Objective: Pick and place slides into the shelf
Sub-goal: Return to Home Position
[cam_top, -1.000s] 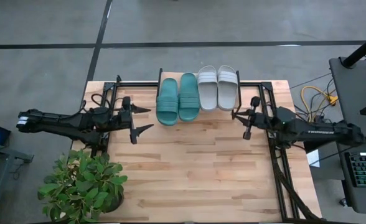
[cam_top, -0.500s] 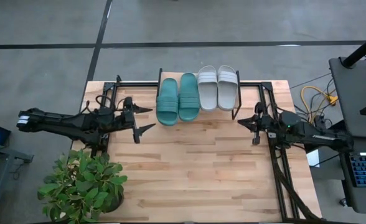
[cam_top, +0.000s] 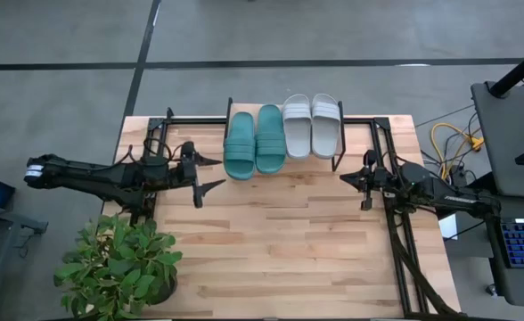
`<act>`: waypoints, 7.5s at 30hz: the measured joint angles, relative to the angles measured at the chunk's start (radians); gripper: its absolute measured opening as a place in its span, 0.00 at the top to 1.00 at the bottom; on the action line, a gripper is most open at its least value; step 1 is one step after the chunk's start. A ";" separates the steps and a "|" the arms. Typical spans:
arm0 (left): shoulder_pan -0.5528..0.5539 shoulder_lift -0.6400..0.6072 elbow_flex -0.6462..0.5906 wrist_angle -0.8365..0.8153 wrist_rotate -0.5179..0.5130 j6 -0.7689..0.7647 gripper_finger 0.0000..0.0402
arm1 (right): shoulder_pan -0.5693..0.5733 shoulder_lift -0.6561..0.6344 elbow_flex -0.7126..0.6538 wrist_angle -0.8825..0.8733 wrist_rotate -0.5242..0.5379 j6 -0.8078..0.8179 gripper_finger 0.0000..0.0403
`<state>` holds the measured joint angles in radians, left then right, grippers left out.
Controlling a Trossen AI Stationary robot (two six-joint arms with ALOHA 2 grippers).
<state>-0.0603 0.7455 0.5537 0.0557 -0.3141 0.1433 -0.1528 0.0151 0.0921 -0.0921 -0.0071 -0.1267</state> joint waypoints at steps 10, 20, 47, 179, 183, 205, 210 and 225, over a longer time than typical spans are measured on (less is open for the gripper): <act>0.001 -0.094 -0.011 -0.011 0.204 0.103 0.87 | 0.000 0.000 0.000 -0.001 0.000 0.004 0.98; 0.033 -0.321 -0.189 -0.014 0.198 0.099 0.99 | 0.000 0.001 0.000 -0.003 0.000 0.003 0.98; 0.033 -0.711 -0.465 -0.188 0.230 -0.059 1.00 | 0.000 0.014 0.001 -0.004 -0.053 -0.007 0.98; 0.033 -0.687 -0.520 -0.065 0.250 -0.110 1.00 | 0.011 0.021 -0.057 0.071 -0.228 0.074 0.98; 0.033 -0.687 -0.520 -0.064 0.250 -0.110 1.00 | 0.010 0.021 -0.057 0.071 -0.228 0.074 0.98; 0.033 -0.687 -0.520 -0.065 0.250 -0.110 1.00 | 0.010 0.021 -0.057 0.071 -0.228 0.074 0.98; 0.033 -0.687 -0.520 -0.064 0.250 -0.110 1.00 | 0.010 0.021 -0.057 0.071 -0.228 0.074 0.98; 0.033 -0.687 -0.520 -0.064 0.250 -0.110 1.00 | 0.010 0.021 -0.056 0.071 -0.228 0.074 0.98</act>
<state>-0.0276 0.0582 0.0341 -0.0086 -0.0643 0.0330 -0.1425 0.0360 0.0357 -0.0210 -0.2348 -0.0525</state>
